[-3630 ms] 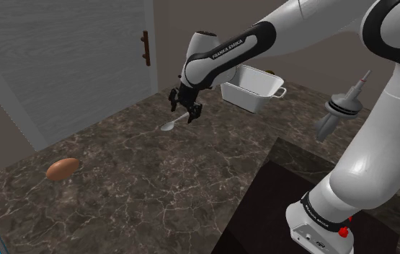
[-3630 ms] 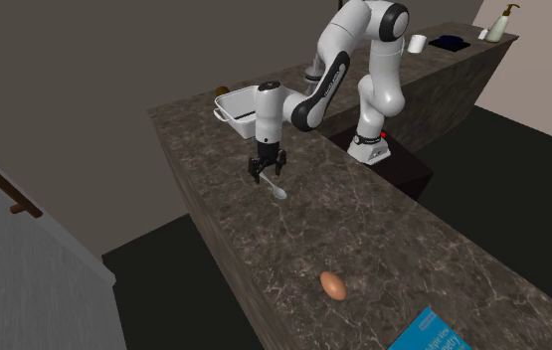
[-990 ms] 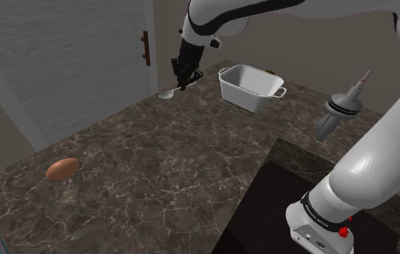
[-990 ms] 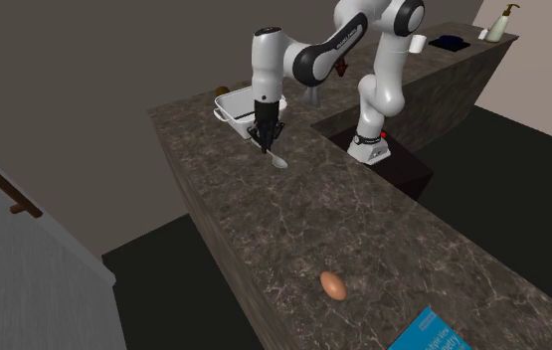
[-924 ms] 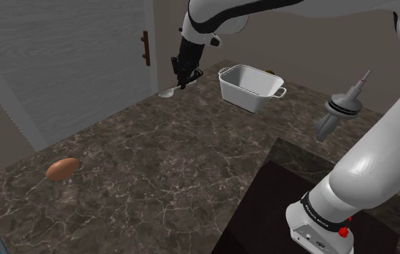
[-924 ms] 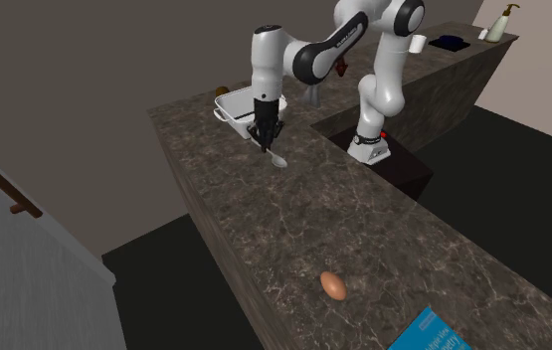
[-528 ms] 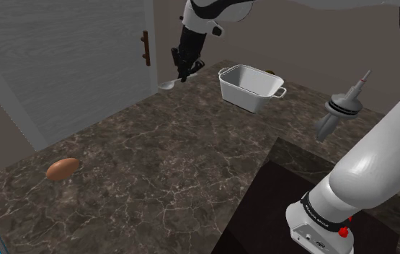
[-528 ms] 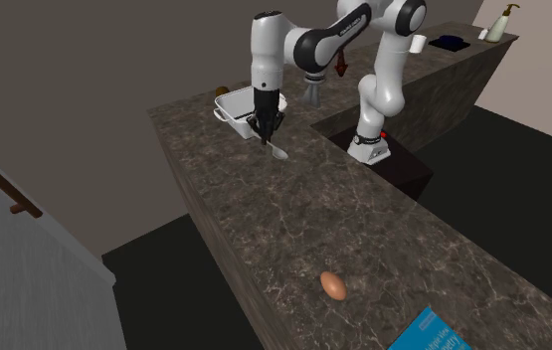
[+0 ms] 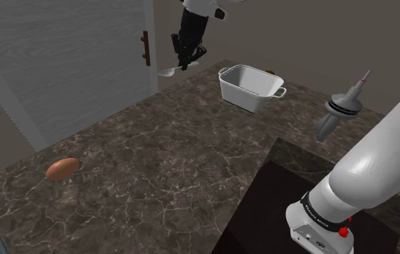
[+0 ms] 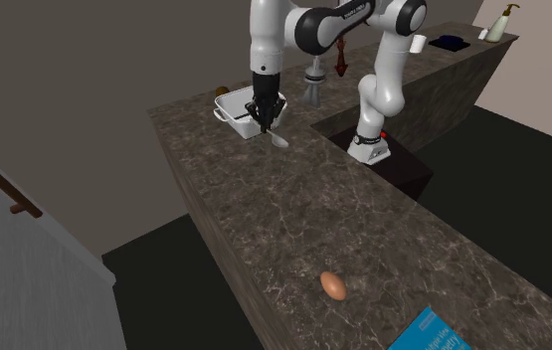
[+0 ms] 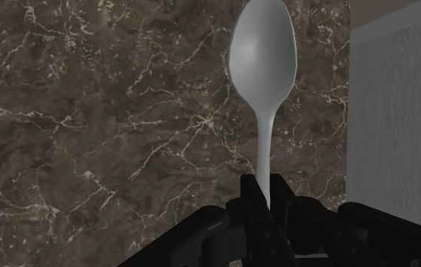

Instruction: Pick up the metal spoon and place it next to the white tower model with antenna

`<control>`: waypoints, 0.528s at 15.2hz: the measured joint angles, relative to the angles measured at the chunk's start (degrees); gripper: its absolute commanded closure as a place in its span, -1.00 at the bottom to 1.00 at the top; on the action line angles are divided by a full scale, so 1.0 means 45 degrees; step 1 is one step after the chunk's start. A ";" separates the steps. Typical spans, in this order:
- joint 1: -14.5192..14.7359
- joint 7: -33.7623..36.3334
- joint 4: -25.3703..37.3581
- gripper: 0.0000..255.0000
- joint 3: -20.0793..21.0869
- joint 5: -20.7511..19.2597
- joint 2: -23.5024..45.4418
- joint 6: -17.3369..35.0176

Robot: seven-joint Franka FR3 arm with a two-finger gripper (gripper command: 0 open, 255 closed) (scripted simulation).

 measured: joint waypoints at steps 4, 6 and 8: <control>0.0013 0.0132 0.0649 1.00 0.0013 -0.0040 0.0013 -0.0628; 0.0004 0.0168 0.1021 1.00 0.0004 -0.0061 0.0039 -0.0972; -0.0002 0.0208 0.1436 1.00 -0.0002 -0.0100 0.0125 -0.1304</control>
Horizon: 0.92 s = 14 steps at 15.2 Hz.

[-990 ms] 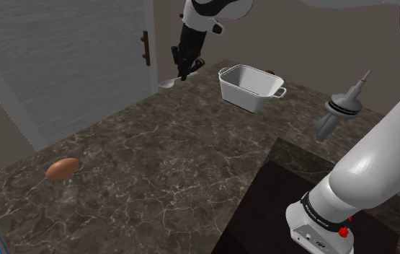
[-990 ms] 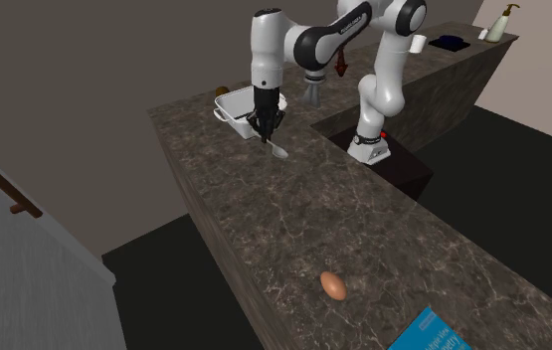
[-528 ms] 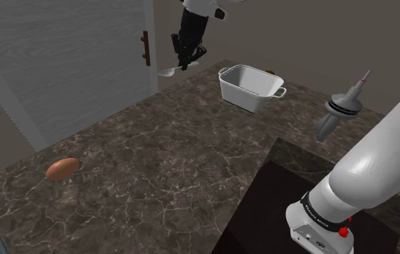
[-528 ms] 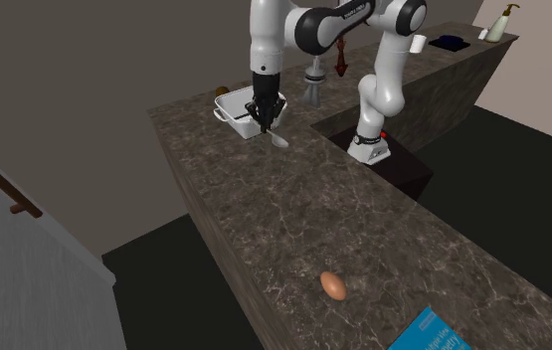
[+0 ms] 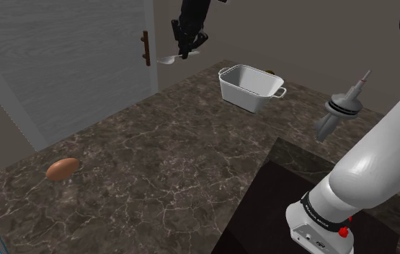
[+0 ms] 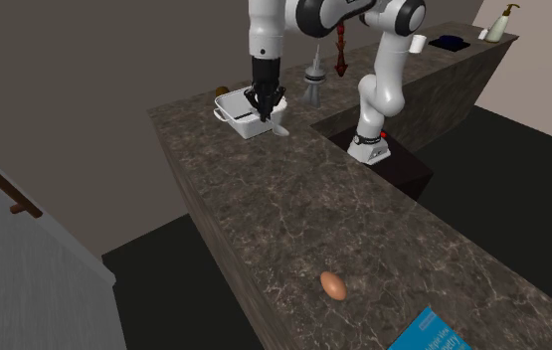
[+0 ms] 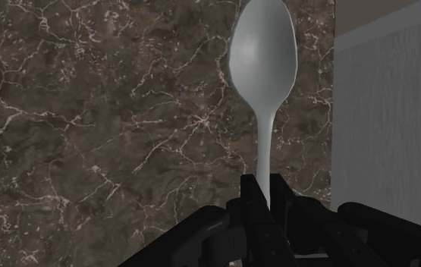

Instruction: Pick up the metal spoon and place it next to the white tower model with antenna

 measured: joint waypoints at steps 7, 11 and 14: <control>0.0046 0.0276 0.1536 1.00 0.0040 -0.0134 0.0259 -0.1265; 0.0053 0.0379 0.2508 1.00 0.0041 -0.0224 0.0491 -0.2013; 0.0092 0.0505 0.3375 1.00 0.0066 -0.0329 0.0763 -0.2611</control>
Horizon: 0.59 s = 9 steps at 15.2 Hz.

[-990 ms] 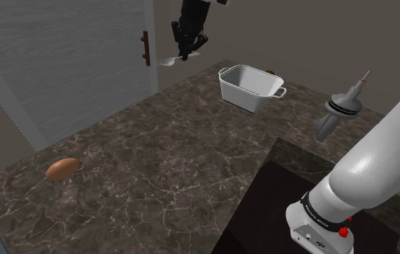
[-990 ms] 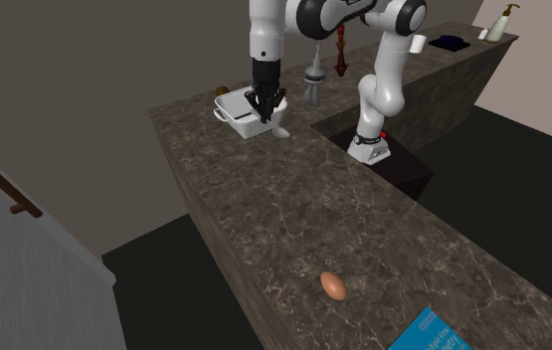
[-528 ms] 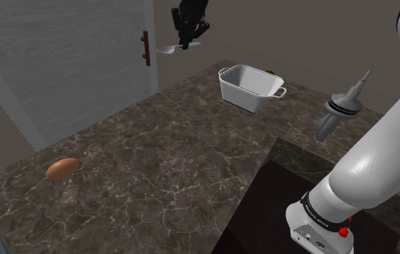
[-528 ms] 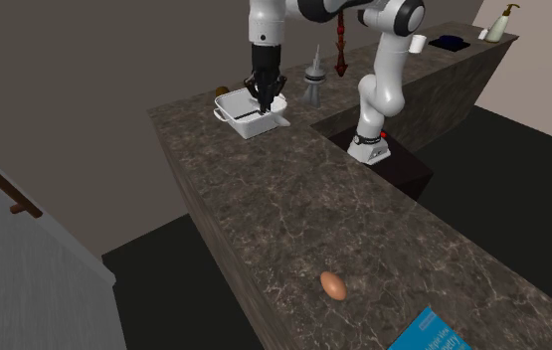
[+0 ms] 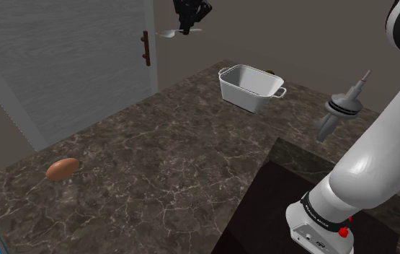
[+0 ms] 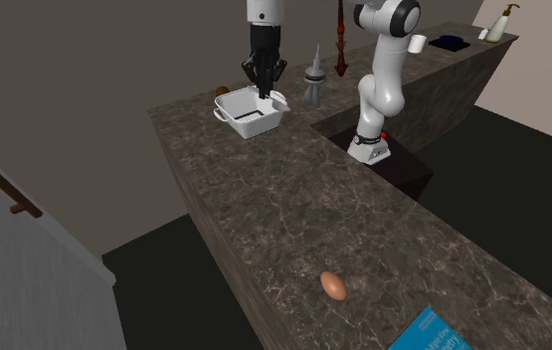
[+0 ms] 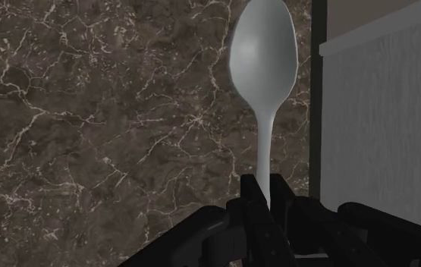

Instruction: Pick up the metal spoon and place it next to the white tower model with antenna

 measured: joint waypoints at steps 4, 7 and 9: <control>0.0098 0.0216 0.1321 1.00 0.0057 -0.0180 0.0467 -0.0858; -0.0179 -0.0157 0.0957 1.00 -0.0119 0.0049 0.0011 -0.0986; -0.0543 -0.0757 0.0305 1.00 -0.0402 0.0321 -0.0548 -0.0948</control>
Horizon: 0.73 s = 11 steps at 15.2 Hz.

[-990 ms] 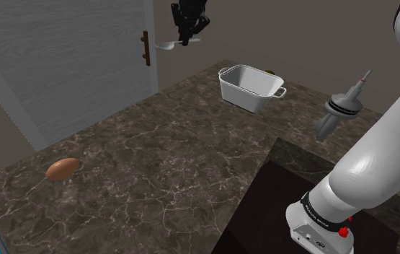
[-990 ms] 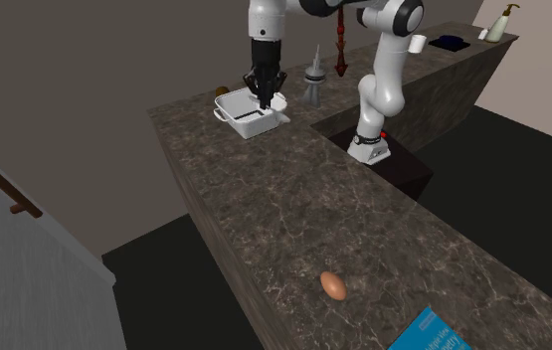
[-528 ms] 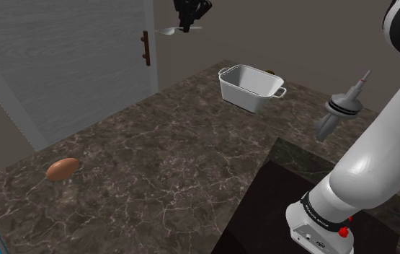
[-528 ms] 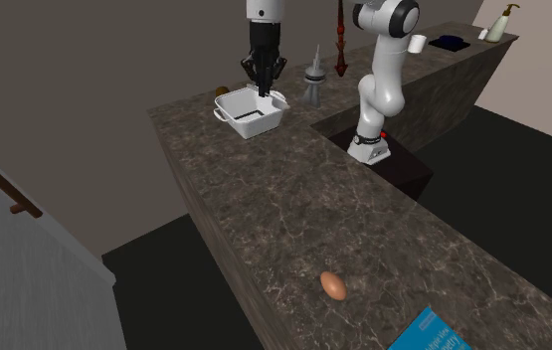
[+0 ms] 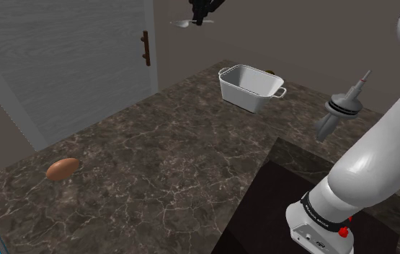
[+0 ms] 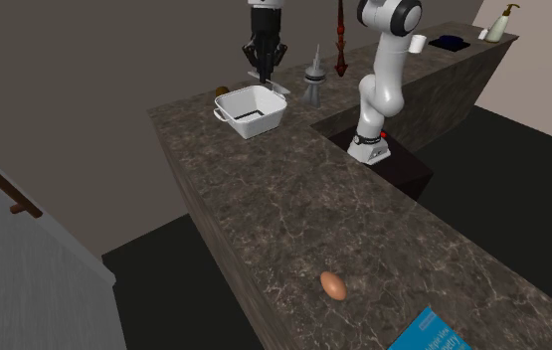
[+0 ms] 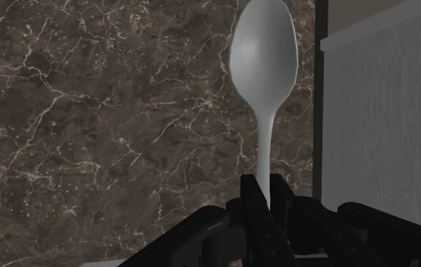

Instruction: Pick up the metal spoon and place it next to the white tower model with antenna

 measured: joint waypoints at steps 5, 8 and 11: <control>-0.0822 -0.1610 -0.1561 1.00 -0.0865 0.0581 -0.1436 -0.0097; -0.1244 -0.2593 -0.2188 1.00 -0.1435 0.0745 -0.1959 -0.0169; -0.1645 -0.3578 -0.2837 1.00 -0.2041 0.0866 -0.2599 -0.0347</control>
